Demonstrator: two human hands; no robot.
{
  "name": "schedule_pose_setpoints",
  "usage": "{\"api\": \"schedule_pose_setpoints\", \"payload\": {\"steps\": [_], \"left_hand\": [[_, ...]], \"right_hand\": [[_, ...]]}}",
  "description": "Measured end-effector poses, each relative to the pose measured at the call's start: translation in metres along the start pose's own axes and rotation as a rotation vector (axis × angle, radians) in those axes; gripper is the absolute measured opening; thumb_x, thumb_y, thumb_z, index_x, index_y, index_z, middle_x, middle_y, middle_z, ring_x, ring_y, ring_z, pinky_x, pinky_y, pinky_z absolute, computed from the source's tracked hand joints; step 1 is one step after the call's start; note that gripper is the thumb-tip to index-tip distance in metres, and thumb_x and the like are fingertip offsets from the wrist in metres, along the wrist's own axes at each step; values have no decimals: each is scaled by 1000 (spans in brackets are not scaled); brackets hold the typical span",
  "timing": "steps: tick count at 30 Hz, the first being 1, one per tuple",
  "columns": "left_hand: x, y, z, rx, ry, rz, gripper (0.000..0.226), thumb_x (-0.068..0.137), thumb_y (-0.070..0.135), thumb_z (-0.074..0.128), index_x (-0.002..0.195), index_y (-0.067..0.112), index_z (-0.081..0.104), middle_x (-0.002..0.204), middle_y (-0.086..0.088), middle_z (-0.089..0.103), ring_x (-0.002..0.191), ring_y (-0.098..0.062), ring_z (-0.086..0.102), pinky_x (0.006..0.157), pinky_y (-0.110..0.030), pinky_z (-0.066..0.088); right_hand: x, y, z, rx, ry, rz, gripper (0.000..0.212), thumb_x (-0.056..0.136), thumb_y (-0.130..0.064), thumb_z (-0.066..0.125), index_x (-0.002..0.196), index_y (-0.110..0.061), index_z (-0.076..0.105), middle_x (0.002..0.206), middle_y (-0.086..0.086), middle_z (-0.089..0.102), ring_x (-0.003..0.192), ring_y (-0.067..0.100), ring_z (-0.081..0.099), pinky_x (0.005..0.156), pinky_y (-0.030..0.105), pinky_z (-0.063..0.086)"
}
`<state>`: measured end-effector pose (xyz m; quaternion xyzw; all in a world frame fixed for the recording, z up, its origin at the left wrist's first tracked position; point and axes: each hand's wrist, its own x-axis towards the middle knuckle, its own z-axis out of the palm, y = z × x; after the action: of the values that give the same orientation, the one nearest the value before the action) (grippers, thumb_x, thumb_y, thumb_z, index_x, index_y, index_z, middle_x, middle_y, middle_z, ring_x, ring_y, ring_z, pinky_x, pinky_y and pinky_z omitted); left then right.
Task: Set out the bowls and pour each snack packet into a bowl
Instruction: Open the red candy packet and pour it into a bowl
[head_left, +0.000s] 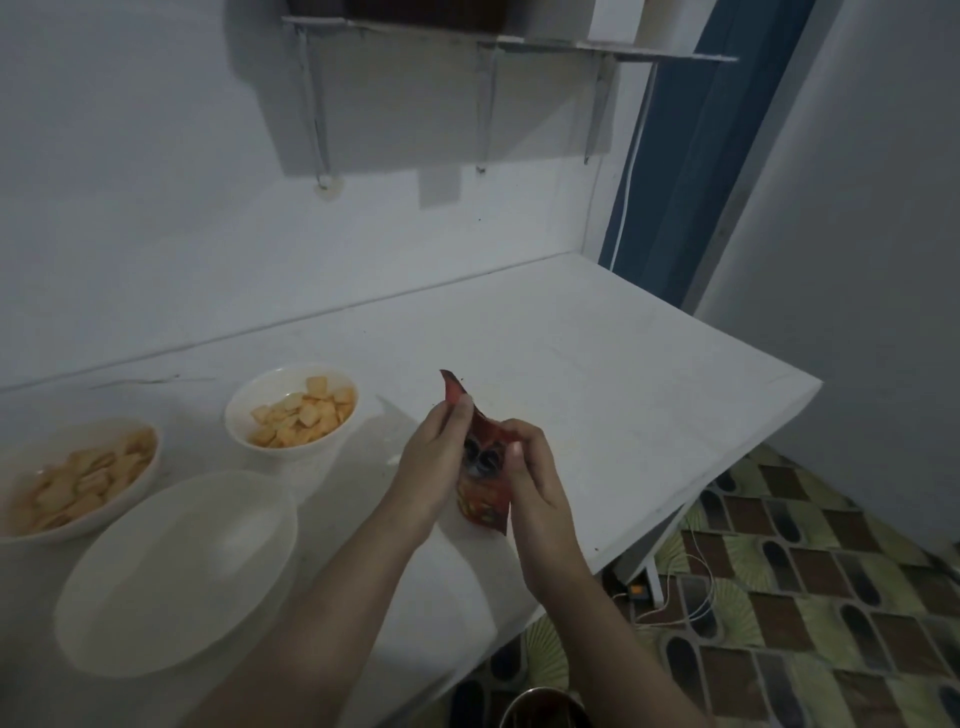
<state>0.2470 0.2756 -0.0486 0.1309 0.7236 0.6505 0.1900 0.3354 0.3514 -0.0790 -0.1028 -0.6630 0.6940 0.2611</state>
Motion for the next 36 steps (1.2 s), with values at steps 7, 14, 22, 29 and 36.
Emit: {"api": "schedule_pose_setpoints", "payload": {"steps": [7,14,22,29,36], "left_hand": [[2,7,-3,43,-19,35,22,100,35,44,89,25,61,92,1,67,94,-15,63,89,-38,54],[8,14,-5,51,-38,8,26,99,33,44,88,15,59,87,-3,63,84,-14,60,92,-43,50],[9,17,-10,45,-42,18,25,100,33,44,80,23,57,86,1,62,84,-13,60,90,-39,50],[4,17,-11,43,-53,59,23,96,25,47,77,20,59,79,0,61,82,-17,60,92,-48,51],[-10,15,-11,171,-142,399,29,98,13,49,71,24,53,72,12,49,72,-11,53,68,-29,45]], "right_hand": [[4,1,-2,90,-36,49,39,99,-45,40,123,-18,54,122,6,61,118,24,59,100,42,49],[9,0,-4,58,-31,26,33,103,-34,33,116,-16,57,108,-8,65,108,9,62,85,19,51],[10,-3,0,39,-27,28,32,101,-34,36,114,-16,59,107,-8,66,105,7,63,81,16,50],[14,-8,3,-14,-8,58,30,105,-30,37,108,-16,63,105,-2,68,105,14,64,91,31,53],[25,-24,-5,-32,-48,60,22,103,-31,46,104,-13,57,103,8,62,96,21,62,82,44,53]]}}
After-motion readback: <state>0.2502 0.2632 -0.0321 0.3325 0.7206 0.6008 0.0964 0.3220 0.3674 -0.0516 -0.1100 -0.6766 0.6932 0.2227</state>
